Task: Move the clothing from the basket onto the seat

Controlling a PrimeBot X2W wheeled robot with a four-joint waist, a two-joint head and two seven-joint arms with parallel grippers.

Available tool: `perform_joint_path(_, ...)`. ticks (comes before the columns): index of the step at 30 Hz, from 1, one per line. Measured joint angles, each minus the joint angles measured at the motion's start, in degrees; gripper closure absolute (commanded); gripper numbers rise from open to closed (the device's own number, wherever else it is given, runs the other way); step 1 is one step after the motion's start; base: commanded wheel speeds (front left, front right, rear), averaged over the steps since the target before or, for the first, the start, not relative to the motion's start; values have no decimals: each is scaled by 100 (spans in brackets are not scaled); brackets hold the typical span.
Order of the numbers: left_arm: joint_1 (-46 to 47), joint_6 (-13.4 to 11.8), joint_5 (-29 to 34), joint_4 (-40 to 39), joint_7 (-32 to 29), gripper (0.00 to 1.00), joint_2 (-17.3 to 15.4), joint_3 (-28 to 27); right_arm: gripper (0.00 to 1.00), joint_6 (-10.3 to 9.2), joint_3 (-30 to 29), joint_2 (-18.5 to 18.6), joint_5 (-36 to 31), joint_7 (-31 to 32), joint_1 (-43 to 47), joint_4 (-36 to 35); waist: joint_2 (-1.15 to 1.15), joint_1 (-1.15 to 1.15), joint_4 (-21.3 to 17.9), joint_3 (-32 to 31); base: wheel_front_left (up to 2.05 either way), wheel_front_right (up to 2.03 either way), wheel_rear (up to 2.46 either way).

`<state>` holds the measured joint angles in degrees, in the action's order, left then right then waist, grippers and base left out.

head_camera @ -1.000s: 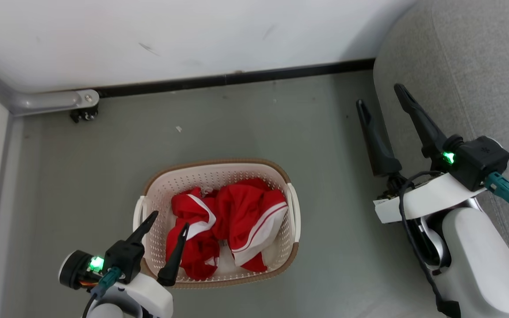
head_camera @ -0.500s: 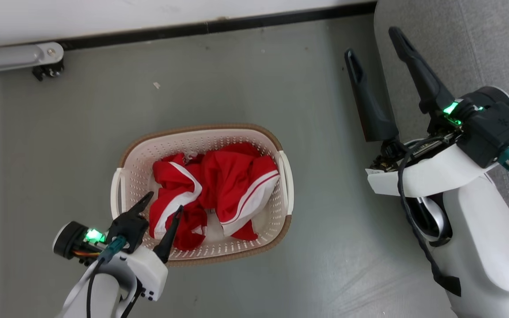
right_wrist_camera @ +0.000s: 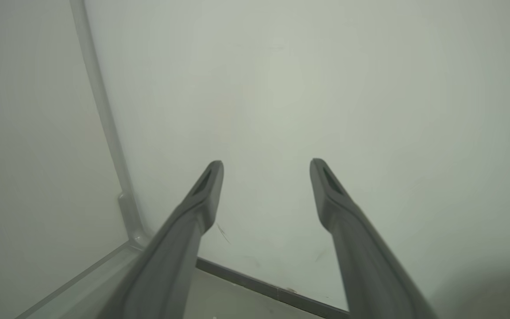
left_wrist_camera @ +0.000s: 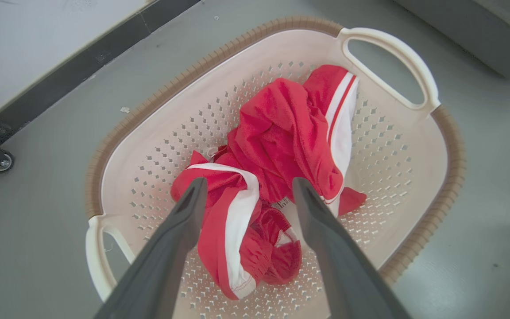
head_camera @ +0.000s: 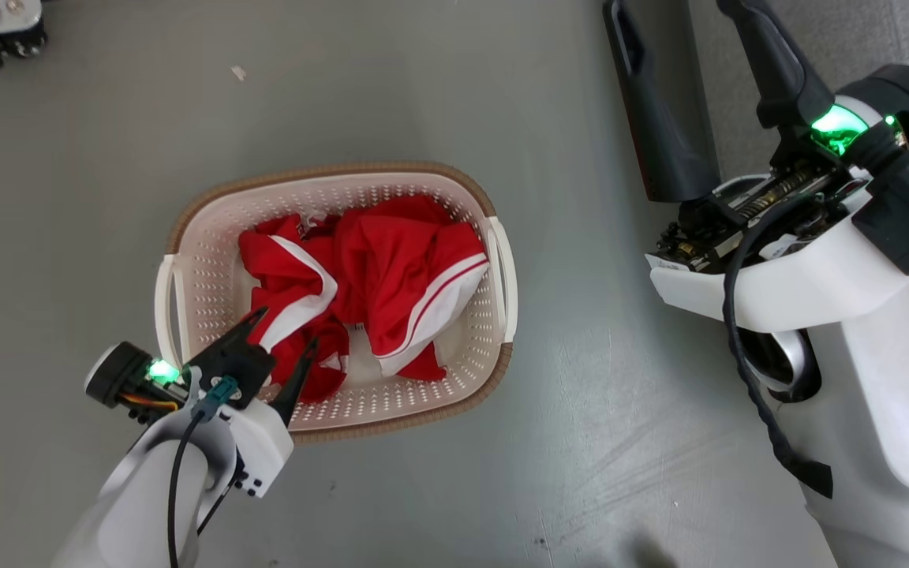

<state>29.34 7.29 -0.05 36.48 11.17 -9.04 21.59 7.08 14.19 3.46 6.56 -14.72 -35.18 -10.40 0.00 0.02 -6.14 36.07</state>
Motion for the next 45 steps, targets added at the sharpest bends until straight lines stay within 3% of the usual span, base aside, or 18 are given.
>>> perform_joint_path(26,1371,0,646,934,-342,0,-48,558,0,0,355,18,114,-1,-771,-438,0,0,-199,1178,0,0,0)
perform_joint_path(31,1523,-10,942,1140,-454,0,-179,711,0,0,360,19,122,-2,-893,-444,0,0,-218,1324,0,0,0)
perform_joint_path(38,1753,-183,1043,1280,-504,0,-180,725,0,0,371,19,151,-7,-978,-443,0,0,-240,1496,0,0,0)
perform_joint_path(39,1794,-226,1079,1302,-504,53,-178,726,0,0,372,19,149,-7,-981,-443,0,0,-241,1517,0,0,0)
perform_joint_path(40,1830,-267,1103,1314,-503,92,-180,727,0,0,375,19,151,-7,-983,-442,0,0,-241,1536,0,0,0)
perform_joint_path(41,1859,-292,1118,1326,-503,100,-178,725,0,0,378,19,151,-7,-984,-442,0,0,-241,1554,0,0,0)
perform_joint_path(45,1906,-363,1096,1395,-448,100,-123,684,0,0,379,19,151,-7,-1004,-441,0,-1,-238,1610,0,0,0)
